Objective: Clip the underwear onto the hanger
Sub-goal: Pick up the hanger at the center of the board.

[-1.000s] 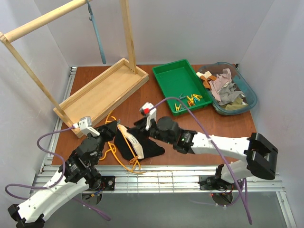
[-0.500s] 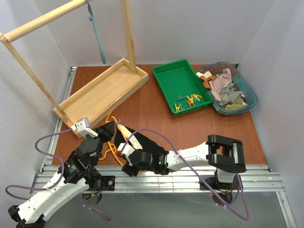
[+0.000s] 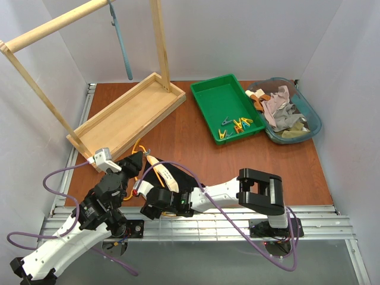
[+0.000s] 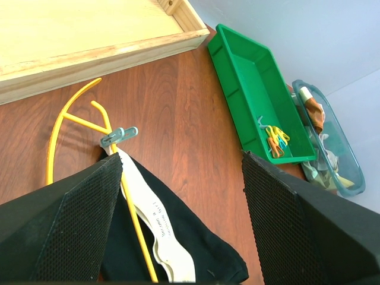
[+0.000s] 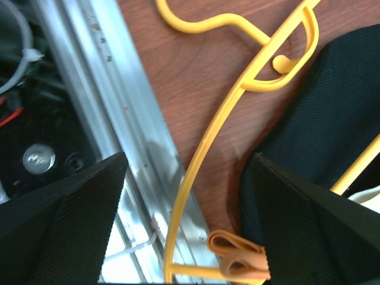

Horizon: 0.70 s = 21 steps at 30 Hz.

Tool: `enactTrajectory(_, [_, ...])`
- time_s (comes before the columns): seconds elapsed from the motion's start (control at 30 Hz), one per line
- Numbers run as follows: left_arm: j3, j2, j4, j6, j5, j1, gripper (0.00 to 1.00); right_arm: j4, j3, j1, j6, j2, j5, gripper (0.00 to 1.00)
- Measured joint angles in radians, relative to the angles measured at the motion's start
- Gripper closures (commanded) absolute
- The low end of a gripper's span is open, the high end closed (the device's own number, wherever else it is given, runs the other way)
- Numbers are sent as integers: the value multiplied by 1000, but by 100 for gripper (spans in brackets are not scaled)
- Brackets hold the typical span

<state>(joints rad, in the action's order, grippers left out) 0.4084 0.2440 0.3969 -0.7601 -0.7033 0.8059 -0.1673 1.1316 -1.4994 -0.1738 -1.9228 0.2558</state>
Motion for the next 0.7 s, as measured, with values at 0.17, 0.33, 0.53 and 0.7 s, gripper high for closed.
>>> enactTrajectory(0.17, [0,-6,0,0,1,0,26,94,79,0,-5,-56,57,34])
enactTrajectory(0.33, [0,-15,0,0,3,0,27,179,111,0,-25,-88,123,41])
enactTrajectory(0.53, [0,-24,0,0,4,0,26,248,158,-8,-54,-111,142,58])
enactTrajectory(0.7, [0,-24,0,0,5,0,26,276,170,-22,-64,-113,169,62])
